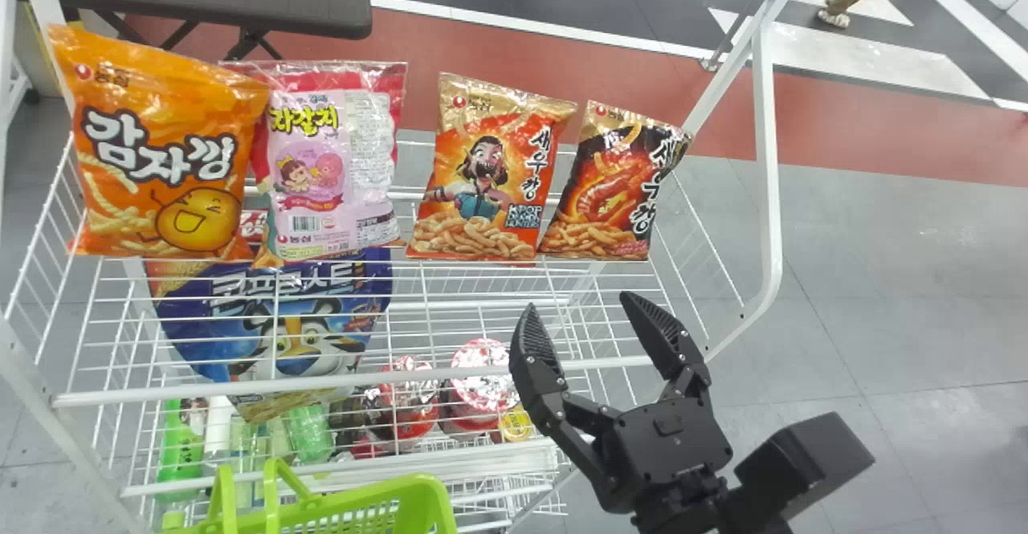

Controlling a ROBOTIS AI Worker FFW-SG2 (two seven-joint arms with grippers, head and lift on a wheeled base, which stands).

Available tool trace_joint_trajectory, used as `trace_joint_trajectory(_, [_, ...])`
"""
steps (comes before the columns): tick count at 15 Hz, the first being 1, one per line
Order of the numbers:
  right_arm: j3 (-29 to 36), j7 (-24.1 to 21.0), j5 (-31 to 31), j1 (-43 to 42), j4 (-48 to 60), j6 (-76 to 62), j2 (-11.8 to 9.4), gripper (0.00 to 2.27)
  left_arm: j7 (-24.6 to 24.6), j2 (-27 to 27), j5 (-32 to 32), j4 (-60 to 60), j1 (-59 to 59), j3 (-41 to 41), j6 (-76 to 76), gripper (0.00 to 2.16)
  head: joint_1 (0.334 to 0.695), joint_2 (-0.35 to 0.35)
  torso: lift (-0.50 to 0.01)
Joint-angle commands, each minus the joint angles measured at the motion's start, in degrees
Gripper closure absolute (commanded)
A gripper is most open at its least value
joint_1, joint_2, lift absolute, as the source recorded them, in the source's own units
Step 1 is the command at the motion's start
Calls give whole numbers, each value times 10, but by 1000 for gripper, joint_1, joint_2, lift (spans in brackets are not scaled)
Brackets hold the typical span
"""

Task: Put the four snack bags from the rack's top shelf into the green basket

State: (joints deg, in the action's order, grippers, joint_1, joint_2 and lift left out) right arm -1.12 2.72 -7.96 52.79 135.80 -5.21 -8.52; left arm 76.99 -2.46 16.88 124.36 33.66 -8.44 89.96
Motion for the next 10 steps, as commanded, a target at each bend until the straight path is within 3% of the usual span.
trace_joint_trajectory(1, [1,0,0,-1,0,-1,0,90,0,0,0,0,0,0,1,2145,695,-350,0])
trace_joint_trajectory(10, [1,0,-2,-5,-10,-6,0,90,-6,1,0,0,0,2,1,2145,695,-350,0])
